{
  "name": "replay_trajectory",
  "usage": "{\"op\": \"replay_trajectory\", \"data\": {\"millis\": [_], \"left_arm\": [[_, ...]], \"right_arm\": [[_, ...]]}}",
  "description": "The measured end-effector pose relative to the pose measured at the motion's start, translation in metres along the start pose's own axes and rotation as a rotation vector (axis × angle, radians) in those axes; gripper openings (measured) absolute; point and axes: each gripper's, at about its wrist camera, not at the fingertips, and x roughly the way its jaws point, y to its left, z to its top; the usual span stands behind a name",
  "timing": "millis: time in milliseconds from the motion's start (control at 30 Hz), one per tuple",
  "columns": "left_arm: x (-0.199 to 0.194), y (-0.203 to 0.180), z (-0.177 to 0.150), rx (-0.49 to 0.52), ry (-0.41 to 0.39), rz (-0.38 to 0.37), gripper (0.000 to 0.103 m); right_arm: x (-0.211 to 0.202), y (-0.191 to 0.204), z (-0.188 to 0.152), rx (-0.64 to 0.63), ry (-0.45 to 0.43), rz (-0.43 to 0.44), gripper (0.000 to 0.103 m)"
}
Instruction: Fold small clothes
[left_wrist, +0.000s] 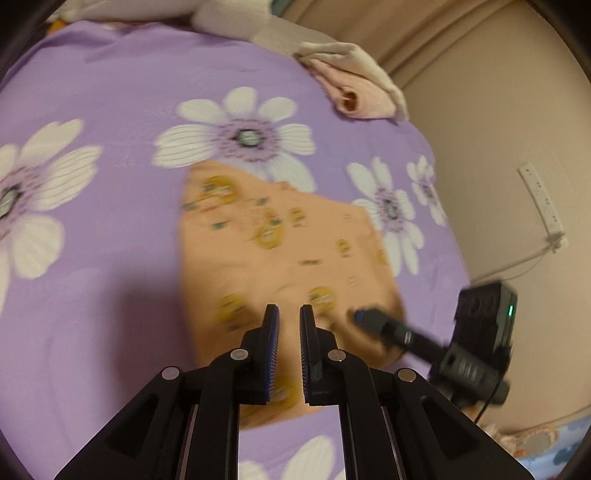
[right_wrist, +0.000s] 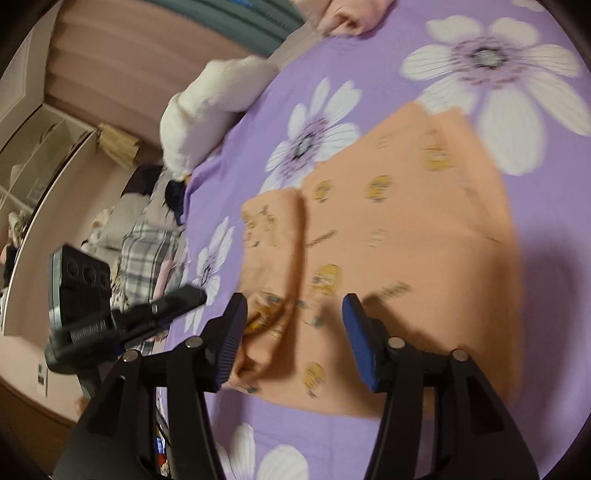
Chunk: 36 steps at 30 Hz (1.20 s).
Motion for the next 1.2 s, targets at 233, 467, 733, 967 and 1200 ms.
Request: {"op": "replay_trajectory", "data": {"millis": [233, 467, 733, 967, 1200], "left_arm": [[-0.007, 0.042, -0.024, -0.079, 0.005, 0.025, 0.027], [-0.007, 0.059, -0.032, -0.114, 0.019, -0.008, 0.027], [0.005, 0.06, -0.036, -0.125, 0.064, -0.041, 0.027], [-0.003, 0.061, -0.038, -0.14, 0.054, -0.048, 0.027], [-0.007, 0.057, -0.041, -0.132, 0.051, -0.052, 0.027]], "right_arm": [[0.053, 0.01, 0.021, -0.014, 0.098, -0.037, 0.057], [0.086, 0.022, 0.033, -0.067, 0.157, -0.053, 0.057], [0.098, 0.029, 0.029, -0.16, 0.121, -0.126, 0.011], [0.078, 0.042, 0.029, -0.235, 0.02, -0.121, 0.007], [0.053, 0.045, 0.04, -0.268, -0.041, -0.158, 0.006]]}}
